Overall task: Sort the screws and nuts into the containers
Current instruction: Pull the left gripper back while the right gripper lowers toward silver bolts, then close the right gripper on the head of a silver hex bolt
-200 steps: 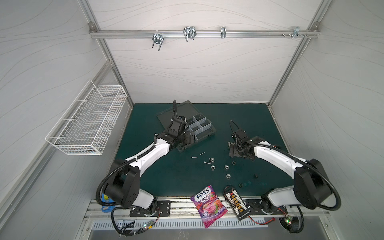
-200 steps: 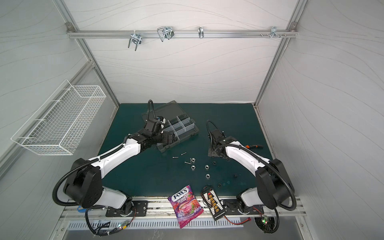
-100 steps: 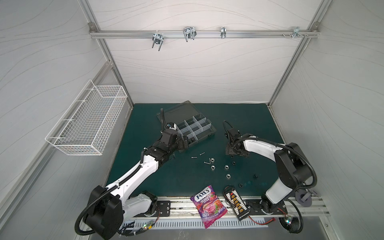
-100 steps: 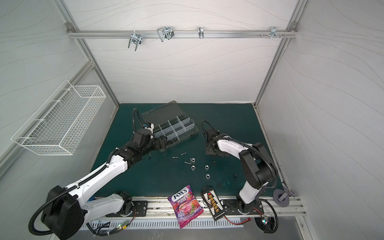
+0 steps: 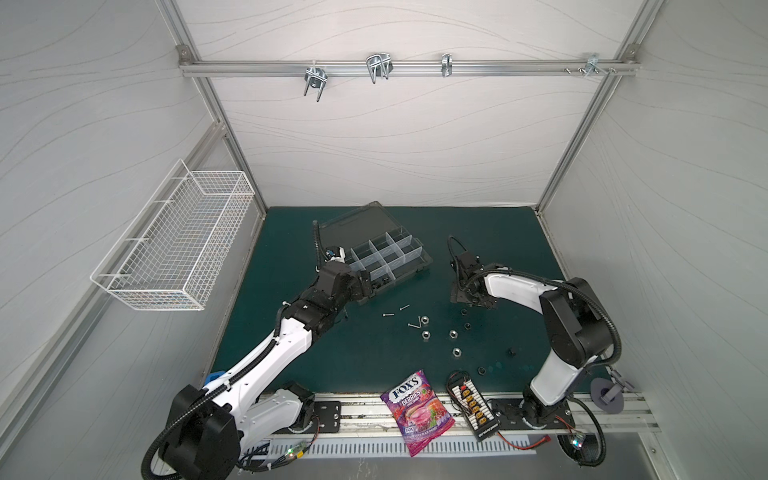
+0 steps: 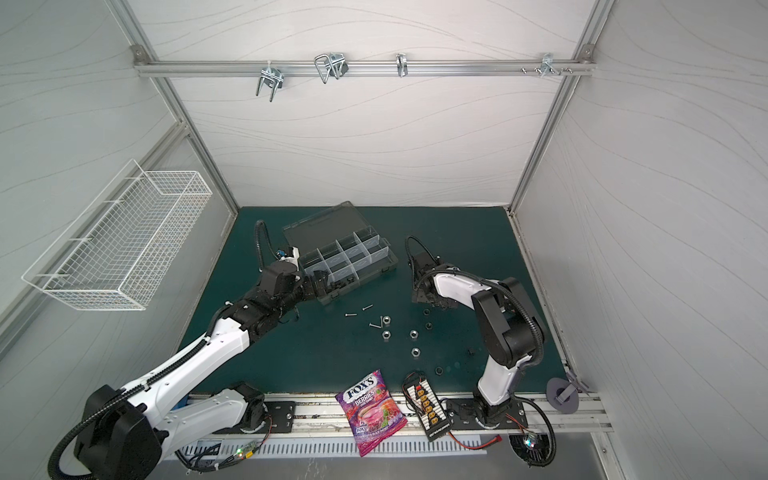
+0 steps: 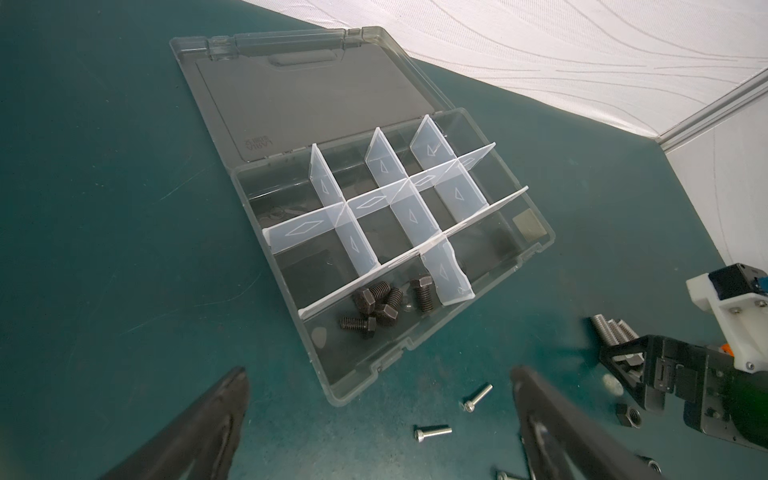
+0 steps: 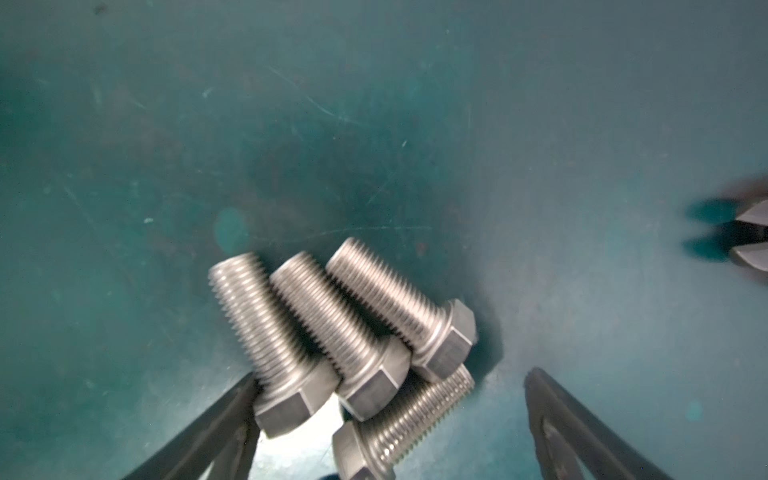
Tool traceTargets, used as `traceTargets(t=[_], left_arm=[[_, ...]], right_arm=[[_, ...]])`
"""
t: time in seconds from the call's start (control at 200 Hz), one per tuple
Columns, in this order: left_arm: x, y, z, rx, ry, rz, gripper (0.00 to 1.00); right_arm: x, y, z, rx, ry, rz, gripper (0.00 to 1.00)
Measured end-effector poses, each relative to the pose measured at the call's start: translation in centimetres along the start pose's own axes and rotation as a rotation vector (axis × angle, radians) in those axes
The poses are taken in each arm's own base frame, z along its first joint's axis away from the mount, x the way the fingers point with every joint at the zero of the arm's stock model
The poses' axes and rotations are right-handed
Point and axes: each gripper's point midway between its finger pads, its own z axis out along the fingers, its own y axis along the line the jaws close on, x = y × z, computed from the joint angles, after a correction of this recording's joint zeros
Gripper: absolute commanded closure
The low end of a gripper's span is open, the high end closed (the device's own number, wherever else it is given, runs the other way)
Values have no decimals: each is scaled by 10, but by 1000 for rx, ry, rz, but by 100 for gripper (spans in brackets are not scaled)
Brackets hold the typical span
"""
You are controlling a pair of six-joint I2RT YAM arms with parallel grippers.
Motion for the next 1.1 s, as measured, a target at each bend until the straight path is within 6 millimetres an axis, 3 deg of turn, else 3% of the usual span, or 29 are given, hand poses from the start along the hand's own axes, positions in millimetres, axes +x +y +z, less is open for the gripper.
traceTargets(t=[0.67, 1.1], left_arm=[[-2, -1, 0, 3, -8, -5, 2], [0, -1, 4, 0, -1, -7, 2]], right_arm=[[23, -31, -4, 3, 24, 75, 11], [34, -37, -5, -12, 58, 94, 28]])
